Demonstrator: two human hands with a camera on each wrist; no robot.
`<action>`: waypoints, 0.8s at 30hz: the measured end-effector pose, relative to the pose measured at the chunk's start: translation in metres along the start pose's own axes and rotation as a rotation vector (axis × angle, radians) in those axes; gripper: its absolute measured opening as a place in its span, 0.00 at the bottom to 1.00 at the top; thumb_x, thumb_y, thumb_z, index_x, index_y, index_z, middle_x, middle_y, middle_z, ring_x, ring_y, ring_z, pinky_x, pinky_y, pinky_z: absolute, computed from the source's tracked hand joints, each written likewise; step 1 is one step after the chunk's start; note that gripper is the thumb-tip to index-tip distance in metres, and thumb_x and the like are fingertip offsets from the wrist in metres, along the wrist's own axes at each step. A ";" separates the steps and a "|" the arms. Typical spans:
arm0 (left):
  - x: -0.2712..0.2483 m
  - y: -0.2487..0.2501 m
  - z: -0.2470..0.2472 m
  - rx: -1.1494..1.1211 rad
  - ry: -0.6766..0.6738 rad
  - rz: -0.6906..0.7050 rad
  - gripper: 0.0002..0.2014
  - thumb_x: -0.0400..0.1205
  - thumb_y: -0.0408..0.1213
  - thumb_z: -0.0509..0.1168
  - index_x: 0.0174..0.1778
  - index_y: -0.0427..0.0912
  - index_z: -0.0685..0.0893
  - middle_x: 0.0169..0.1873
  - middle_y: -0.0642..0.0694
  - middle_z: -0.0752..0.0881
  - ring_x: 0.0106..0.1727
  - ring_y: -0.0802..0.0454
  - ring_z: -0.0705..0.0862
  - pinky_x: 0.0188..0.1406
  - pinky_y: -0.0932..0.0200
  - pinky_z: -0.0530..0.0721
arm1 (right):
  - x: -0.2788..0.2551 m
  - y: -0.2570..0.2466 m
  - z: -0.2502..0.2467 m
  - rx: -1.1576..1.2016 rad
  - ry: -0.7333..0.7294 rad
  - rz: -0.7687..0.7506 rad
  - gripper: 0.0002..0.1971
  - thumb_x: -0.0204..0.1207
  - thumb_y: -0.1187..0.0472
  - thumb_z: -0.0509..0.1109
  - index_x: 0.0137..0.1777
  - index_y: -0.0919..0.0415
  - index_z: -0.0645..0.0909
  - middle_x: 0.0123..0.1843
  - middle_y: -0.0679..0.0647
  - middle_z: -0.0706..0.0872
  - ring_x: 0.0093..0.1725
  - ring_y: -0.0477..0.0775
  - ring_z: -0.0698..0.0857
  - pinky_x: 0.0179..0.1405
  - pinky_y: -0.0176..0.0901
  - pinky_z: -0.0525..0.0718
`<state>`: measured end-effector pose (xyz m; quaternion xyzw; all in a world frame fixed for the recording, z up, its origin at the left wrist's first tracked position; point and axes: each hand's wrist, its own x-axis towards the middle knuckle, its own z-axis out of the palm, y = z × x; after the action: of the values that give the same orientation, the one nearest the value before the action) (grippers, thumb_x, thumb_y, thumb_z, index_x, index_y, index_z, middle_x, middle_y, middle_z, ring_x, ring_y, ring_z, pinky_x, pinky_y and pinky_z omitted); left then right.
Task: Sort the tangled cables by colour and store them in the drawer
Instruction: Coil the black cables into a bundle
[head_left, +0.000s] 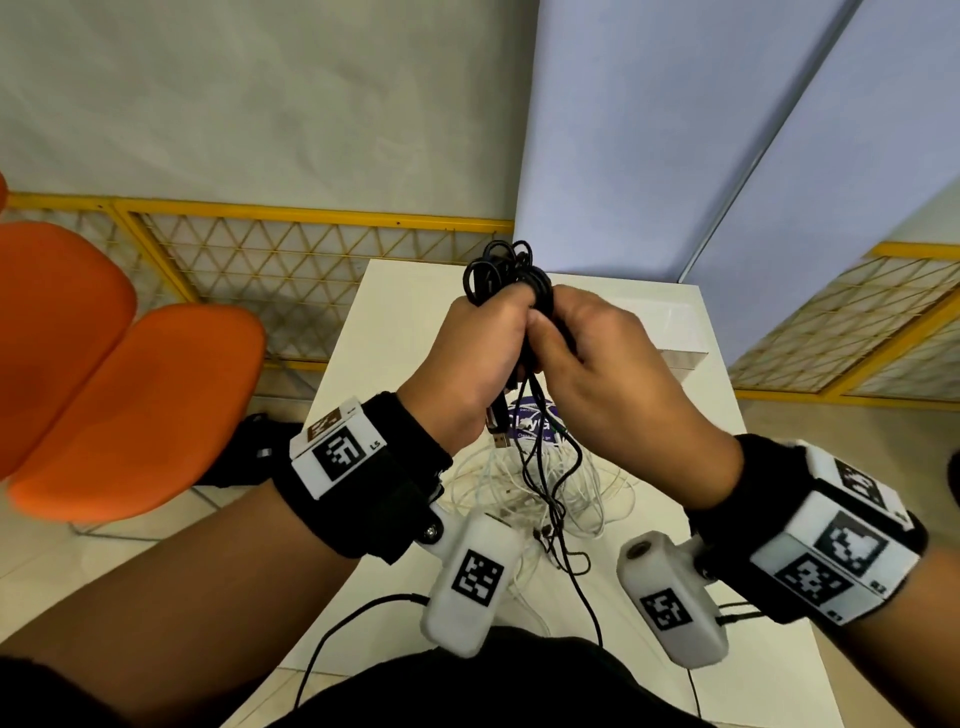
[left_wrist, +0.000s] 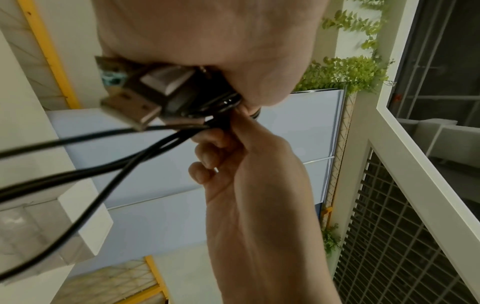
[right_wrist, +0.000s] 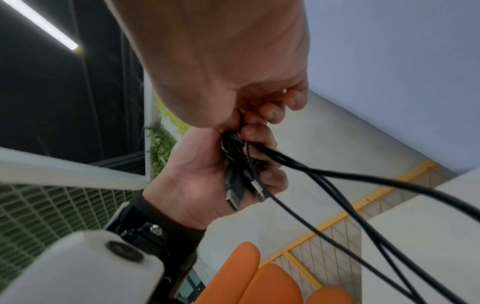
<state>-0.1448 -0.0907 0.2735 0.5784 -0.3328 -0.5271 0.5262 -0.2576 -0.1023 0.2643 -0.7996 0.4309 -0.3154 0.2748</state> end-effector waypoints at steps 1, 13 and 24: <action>0.000 0.000 0.001 0.012 0.000 0.018 0.14 0.85 0.37 0.63 0.33 0.43 0.80 0.18 0.54 0.76 0.17 0.59 0.74 0.17 0.69 0.71 | 0.000 0.000 0.001 0.028 0.004 0.017 0.11 0.86 0.55 0.57 0.46 0.56 0.78 0.39 0.49 0.85 0.40 0.52 0.83 0.42 0.56 0.81; -0.001 0.000 -0.010 -0.023 -0.134 0.054 0.17 0.82 0.36 0.62 0.26 0.42 0.72 0.18 0.49 0.76 0.22 0.50 0.70 0.26 0.56 0.64 | 0.006 -0.007 -0.004 0.395 -0.041 0.201 0.14 0.89 0.63 0.57 0.42 0.65 0.77 0.30 0.54 0.81 0.27 0.45 0.81 0.31 0.31 0.77; 0.002 -0.006 -0.017 -0.087 -0.248 0.078 0.18 0.84 0.40 0.61 0.27 0.42 0.73 0.20 0.48 0.79 0.31 0.46 0.71 0.21 0.61 0.68 | 0.007 -0.017 -0.016 0.326 -0.117 0.257 0.16 0.89 0.61 0.57 0.39 0.59 0.79 0.30 0.63 0.88 0.28 0.49 0.79 0.40 0.48 0.77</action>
<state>-0.1292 -0.0863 0.2651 0.4718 -0.3945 -0.5876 0.5258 -0.2576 -0.1033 0.2891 -0.7000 0.4561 -0.2963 0.4628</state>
